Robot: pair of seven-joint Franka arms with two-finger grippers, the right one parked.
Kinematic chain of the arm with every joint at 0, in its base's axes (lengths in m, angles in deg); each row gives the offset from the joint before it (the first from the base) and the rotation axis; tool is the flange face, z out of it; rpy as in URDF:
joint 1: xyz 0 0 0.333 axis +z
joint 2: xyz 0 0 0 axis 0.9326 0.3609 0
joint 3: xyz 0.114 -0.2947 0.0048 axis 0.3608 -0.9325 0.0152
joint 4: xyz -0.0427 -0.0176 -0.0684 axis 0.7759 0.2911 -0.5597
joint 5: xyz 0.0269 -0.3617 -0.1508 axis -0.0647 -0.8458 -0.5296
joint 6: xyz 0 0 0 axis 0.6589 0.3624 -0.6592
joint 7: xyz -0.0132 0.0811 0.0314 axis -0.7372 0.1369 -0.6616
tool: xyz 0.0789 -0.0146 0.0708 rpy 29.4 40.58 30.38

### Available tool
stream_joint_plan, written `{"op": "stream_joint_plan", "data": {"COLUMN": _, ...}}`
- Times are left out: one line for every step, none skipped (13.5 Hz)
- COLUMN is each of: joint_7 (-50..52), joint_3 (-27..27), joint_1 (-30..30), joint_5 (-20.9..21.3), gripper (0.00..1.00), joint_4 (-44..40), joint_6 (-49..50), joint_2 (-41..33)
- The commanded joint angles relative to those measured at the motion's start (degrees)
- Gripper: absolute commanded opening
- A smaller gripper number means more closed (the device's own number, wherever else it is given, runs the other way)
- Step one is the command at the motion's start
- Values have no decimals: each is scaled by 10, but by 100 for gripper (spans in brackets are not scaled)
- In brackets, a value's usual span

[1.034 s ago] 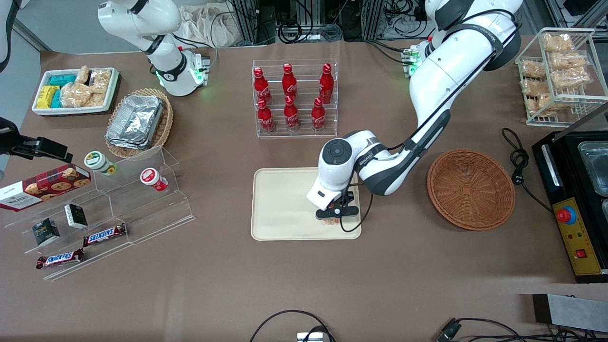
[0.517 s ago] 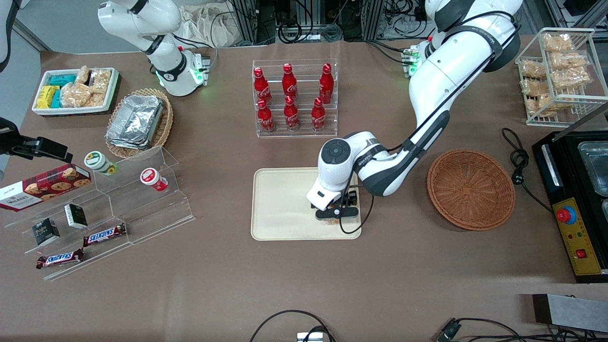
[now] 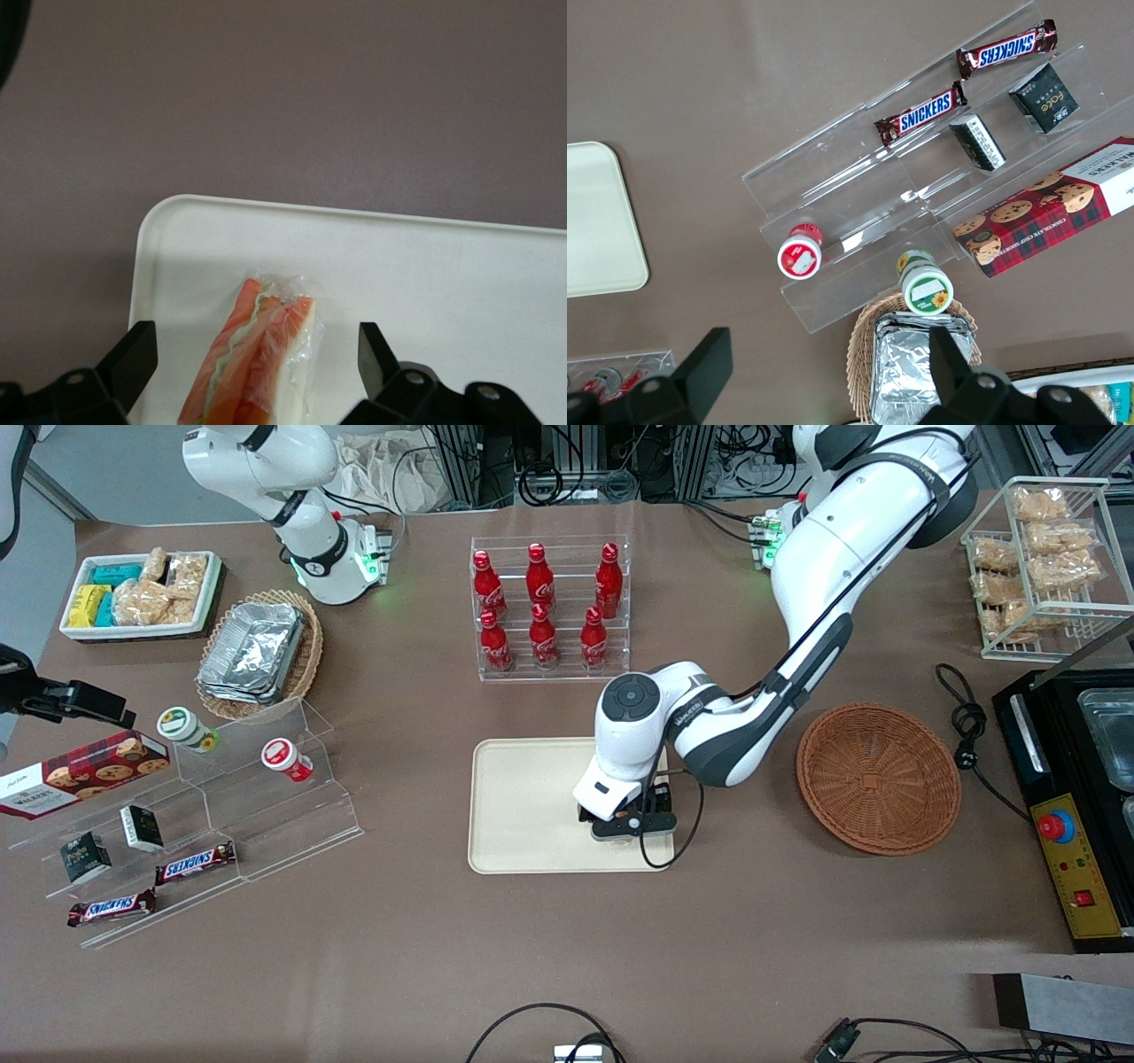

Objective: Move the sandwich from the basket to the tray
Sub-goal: 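Open the left gripper and raise it off the sandwich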

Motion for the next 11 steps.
{"op": "stream_joint_plan", "data": {"joint_7": 13, "joint_3": -1, "joint_1": -2, "joint_5": -8, "gripper": 100, "joint_4": 5, "joint_6": 32, "joint_2": -29}}
{"op": "stream_joint_plan", "data": {"joint_7": 13, "joint_3": -1, "joint_1": -2, "joint_5": -20, "gripper": 100, "joint_4": 6, "joint_6": 43, "joint_2": -42}}
{"op": "stream_joint_plan", "data": {"joint_7": 13, "joint_3": -1, "joint_1": -1, "joint_5": -40, "gripper": 100, "joint_4": 5, "joint_6": 61, "joint_2": -58}}
{"op": "stream_joint_plan", "data": {"joint_7": 13, "joint_3": 0, "joint_1": -1, "joint_5": -55, "gripper": 100, "joint_4": 5, "joint_6": 77, "joint_2": -76}}
{"op": "stream_joint_plan", "data": {"joint_7": 13, "joint_3": 1, "joint_1": 5, "joint_5": -68, "gripper": 100, "joint_4": 5, "joint_6": 97, "joint_2": -99}}
{"op": "stream_joint_plan", "data": {"joint_7": 11, "joint_3": 1, "joint_1": 13, "joint_5": -78, "gripper": 100, "joint_4": 5, "joint_6": 129, "joint_2": -121}}
{"op": "stream_joint_plan", "data": {"joint_7": 3, "joint_3": 1, "joint_1": 32, "joint_5": -85, "gripper": 100, "joint_4": 5, "joint_6": 166, "joint_2": -143}}
{"op": "stream_joint_plan", "data": {"joint_7": 0, "joint_3": 0, "joint_1": 49, "joint_5": -90, "gripper": 100, "joint_4": 5, "joint_6": 196, "joint_2": -157}}
{"op": "stream_joint_plan", "data": {"joint_7": -5, "joint_3": 0, "joint_1": 67, "joint_5": -100, "gripper": 100, "joint_4": 5, "joint_6": 211, "joint_2": -172}}
{"op": "stream_joint_plan", "data": {"joint_7": -15, "joint_3": -1, "joint_1": 88, "joint_5": -111, "gripper": 100, "joint_4": 5, "joint_6": 215, "joint_2": -184}}
{"op": "stream_joint_plan", "data": {"joint_7": -35, "joint_3": -1, "joint_1": 108, "joint_5": -125, "gripper": 100, "joint_4": 5, "joint_6": 216, "joint_2": -195}}
